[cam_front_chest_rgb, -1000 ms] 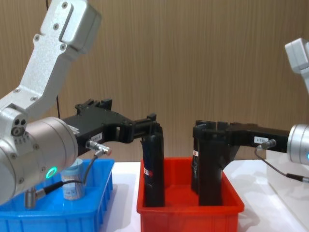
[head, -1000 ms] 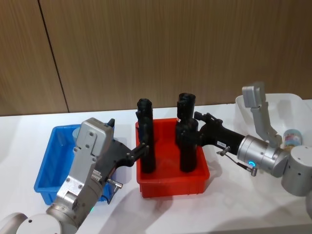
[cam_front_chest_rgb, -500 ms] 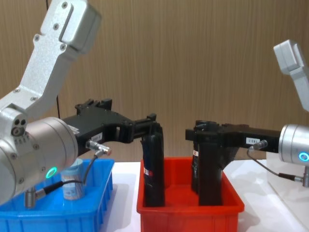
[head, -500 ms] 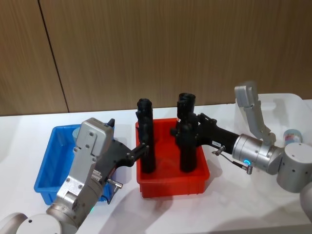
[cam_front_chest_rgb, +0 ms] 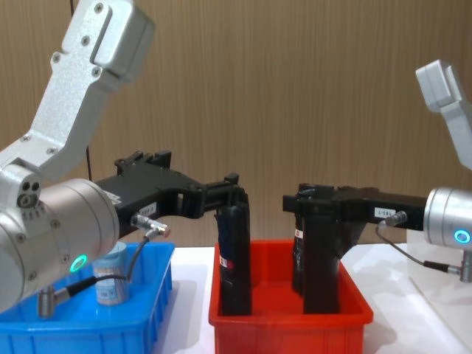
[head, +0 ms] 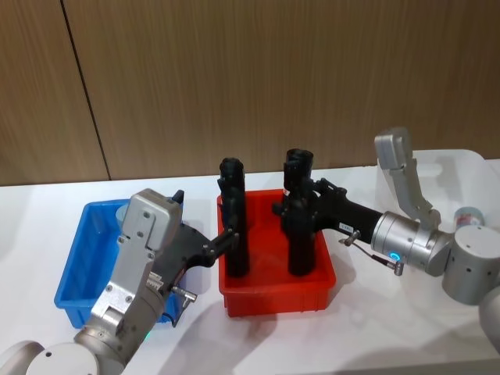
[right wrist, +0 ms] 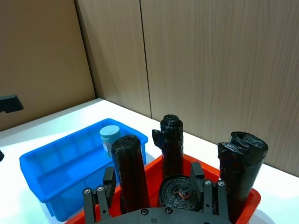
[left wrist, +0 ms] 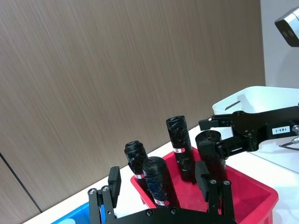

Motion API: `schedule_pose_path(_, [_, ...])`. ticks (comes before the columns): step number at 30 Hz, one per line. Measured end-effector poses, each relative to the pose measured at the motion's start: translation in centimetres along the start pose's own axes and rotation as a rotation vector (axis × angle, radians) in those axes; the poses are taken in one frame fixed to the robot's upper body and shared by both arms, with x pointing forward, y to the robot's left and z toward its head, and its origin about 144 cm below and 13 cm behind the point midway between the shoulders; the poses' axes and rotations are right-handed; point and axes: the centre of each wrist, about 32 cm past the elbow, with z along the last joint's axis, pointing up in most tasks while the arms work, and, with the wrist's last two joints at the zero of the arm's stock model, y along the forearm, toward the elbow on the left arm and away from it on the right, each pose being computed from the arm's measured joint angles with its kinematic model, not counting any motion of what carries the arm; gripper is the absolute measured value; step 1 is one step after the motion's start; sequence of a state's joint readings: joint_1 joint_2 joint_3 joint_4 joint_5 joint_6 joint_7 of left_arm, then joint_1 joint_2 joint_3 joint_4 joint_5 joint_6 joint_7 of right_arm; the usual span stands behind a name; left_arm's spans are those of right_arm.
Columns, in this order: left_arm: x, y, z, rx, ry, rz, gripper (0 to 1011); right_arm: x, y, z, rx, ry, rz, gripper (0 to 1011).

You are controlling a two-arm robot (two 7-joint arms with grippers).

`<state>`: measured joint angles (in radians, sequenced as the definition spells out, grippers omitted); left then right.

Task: Pick the cotton swabs from the blue box and place them into the white box.

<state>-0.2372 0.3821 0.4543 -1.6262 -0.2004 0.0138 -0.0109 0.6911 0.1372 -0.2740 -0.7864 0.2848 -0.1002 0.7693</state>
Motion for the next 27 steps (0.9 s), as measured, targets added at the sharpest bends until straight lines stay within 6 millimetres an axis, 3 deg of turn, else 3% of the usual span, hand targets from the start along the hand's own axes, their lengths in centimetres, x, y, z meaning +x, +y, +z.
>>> schedule_pose_path(27, [0.0,0.0,0.0,0.0,0.0,0.0,1004,0.76,0.11,-0.18,-0.021,-0.037,-0.041,1001])
